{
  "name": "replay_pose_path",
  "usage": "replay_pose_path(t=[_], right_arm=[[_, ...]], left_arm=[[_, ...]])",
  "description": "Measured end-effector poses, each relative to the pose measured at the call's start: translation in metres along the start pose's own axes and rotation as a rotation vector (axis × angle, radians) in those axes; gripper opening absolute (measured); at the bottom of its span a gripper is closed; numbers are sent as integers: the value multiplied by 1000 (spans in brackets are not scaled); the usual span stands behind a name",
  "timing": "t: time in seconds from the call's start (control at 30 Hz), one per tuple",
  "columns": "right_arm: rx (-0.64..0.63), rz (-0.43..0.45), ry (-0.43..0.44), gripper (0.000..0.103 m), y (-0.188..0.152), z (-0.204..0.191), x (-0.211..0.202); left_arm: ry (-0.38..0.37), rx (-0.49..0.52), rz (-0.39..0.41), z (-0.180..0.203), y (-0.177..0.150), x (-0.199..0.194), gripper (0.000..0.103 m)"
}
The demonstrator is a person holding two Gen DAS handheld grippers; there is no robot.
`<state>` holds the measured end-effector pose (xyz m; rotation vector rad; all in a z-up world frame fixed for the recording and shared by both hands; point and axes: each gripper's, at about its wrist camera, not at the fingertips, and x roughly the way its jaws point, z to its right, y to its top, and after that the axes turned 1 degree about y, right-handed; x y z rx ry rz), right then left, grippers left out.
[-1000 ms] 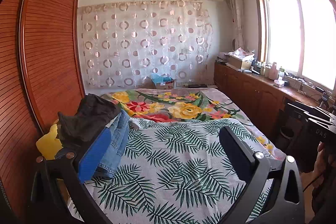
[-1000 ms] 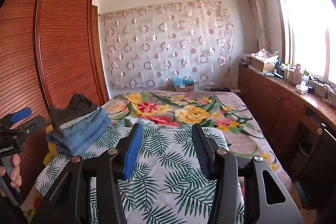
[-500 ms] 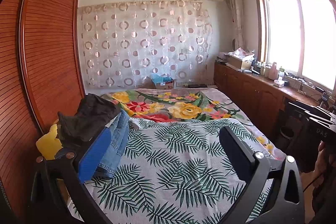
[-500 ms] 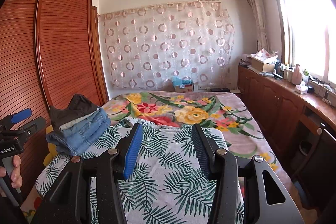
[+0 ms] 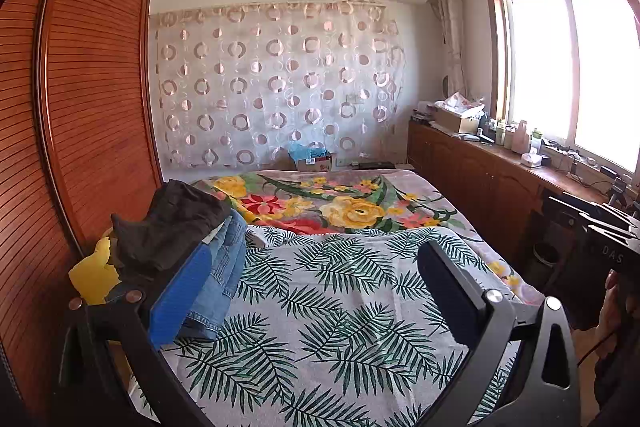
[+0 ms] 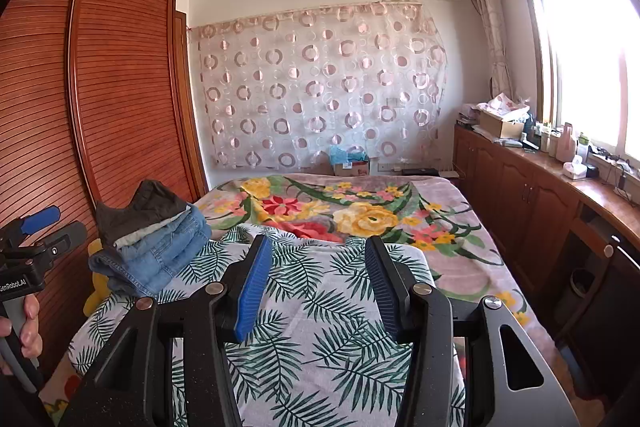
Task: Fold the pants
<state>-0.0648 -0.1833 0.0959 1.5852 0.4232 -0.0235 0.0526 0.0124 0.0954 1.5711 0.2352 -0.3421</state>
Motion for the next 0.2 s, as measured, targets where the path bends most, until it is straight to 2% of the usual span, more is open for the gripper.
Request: replay_pose_path(t=[0.2], right_arm=[[0,0,0,50,-1,0,0]], left_arm=[[0,1,-1,0,0,0,103]])
